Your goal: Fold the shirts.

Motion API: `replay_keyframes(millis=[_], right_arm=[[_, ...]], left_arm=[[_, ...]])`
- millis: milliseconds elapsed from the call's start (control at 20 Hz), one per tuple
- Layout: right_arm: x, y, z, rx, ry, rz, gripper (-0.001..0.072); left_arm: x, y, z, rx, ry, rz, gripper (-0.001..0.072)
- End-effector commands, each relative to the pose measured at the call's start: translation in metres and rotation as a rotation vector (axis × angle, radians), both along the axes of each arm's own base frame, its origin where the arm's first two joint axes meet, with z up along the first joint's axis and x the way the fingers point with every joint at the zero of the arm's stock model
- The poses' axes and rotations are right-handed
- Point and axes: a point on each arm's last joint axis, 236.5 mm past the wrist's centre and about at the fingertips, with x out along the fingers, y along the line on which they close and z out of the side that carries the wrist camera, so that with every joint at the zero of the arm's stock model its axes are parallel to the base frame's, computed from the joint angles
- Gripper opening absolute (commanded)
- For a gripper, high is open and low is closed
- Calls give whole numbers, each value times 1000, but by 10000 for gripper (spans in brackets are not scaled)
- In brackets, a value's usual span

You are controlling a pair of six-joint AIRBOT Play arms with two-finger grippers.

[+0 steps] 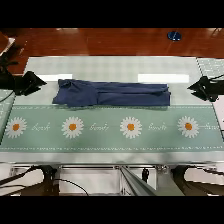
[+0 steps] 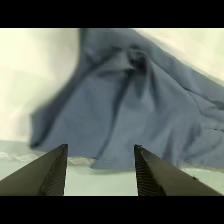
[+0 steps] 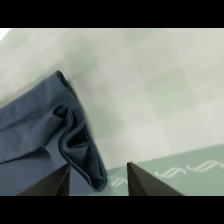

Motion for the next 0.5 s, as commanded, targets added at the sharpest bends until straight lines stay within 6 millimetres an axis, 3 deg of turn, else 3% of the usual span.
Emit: replay_keyframes(millis=[0,100,200,450], right_arm=[[-17,36,-22,43,15,12,418],[-21,59,-38,37,36,44,418],[-13,70,-40,12,13,56,418],[-2,79,-55,44,22,24,418]], left_arm=[[-41,-43,-17,-15,-70,0,507],[-60,-71,-33,-21,-37,-58,507],[-68,-96,-43,-29,-17,-117,507],[-45,-123,-28,-67,-116,-84,507]])
